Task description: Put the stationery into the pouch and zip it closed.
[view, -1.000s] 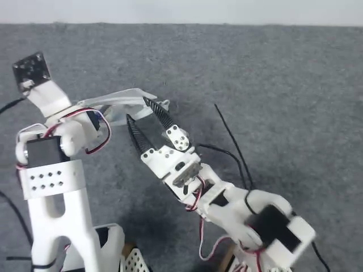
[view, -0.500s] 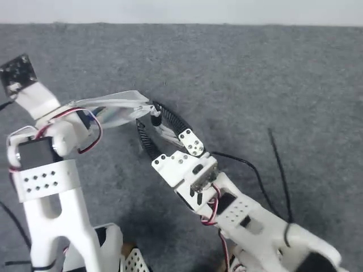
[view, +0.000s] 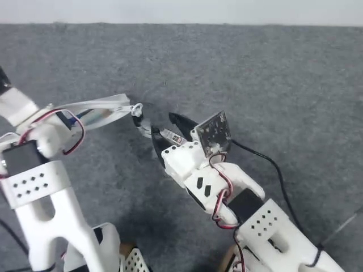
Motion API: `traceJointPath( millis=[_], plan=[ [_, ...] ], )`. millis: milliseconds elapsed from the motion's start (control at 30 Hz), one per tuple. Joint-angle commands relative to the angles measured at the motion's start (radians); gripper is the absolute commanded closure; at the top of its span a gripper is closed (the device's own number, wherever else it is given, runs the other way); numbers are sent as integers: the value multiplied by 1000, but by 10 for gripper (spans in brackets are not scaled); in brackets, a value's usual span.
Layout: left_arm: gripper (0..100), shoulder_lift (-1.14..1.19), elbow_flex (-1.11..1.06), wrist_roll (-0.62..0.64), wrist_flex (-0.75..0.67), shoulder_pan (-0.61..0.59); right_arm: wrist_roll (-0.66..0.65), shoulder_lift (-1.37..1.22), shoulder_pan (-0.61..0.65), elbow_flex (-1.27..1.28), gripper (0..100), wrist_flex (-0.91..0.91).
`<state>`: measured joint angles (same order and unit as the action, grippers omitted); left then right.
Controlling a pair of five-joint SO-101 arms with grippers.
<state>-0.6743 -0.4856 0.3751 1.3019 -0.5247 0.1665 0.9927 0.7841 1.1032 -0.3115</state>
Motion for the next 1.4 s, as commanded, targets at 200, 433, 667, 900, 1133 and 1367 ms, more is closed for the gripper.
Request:
traceJointPath(
  millis=[200, 433, 667, 900, 1133, 1367],
  plan=[
    [990, -28, 33, 35, -32, -101, -35, -228, -48, -190, 841, -76],
    [990, -29, 48, 35, -28, -189, -54, -469, -54, -388, 841, -263],
    [990, -29, 48, 35, -29, -199, -218, -688, -54, -578, 840, -453],
    [990, -29, 48, 35, -29, -199, -301, -888, -54, -738, 840, -573],
    [990, -29, 47, 35, -29, -198, -362, -1064, -54, -827, 840, -584],
    [990, -29, 47, 35, -29, -198, -374, -1198, -54, -908, 840, -585]
  ],
)
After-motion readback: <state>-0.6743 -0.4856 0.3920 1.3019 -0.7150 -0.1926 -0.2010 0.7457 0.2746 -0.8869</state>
